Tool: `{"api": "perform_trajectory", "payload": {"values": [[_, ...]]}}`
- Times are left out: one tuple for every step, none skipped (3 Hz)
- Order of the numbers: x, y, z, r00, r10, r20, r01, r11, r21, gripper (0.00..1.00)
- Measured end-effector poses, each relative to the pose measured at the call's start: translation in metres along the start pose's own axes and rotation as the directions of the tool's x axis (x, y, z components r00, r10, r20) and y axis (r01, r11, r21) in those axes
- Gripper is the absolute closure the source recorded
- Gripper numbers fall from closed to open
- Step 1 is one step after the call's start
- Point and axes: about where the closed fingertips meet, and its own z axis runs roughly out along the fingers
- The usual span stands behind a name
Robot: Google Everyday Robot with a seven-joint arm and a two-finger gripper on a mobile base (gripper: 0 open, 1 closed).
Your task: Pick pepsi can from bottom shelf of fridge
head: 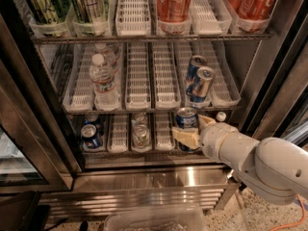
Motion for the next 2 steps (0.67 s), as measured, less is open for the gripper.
{"api": "perform_trajectory", "payload": {"values": [[0.009,0.031,0.014,0.999,-0.033,-0.039,0.029,0.9954,-0.091,1.00],[0.010,0.078,0.027,0.994,-0.089,-0.063,0.074,0.9759,-0.205,1.00]]}}
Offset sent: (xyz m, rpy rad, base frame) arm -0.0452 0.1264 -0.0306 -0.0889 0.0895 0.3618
